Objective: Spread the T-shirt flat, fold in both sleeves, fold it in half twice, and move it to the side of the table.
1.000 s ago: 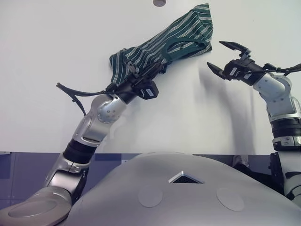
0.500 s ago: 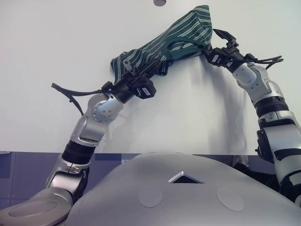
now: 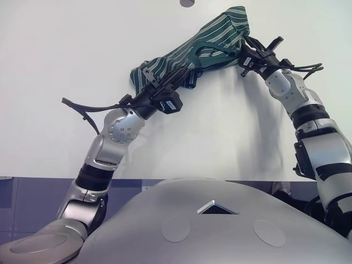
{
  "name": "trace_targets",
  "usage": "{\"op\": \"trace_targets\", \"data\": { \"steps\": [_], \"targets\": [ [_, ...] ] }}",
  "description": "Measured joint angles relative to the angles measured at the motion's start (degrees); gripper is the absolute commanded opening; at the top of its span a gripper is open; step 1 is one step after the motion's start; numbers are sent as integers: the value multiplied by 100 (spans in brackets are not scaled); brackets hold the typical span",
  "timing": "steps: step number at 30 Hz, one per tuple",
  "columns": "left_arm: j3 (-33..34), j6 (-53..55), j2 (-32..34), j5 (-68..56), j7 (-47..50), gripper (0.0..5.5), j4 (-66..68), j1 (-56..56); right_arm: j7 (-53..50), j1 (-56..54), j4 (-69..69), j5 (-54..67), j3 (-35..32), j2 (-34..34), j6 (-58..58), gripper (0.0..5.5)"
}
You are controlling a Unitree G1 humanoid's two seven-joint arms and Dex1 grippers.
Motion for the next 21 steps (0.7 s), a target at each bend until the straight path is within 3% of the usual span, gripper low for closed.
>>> {"op": "trace_targets", "data": {
  "steps": [12,21],
  "targets": [
    [88,-42,-48,54,111,0,124,-62,-137,-84,95,-19,184,-191,-349,2],
    [209,-52,-72,70,285,0,149,-81,220,552,-1186,260,-27,-880,-832,2]
  ]
}}
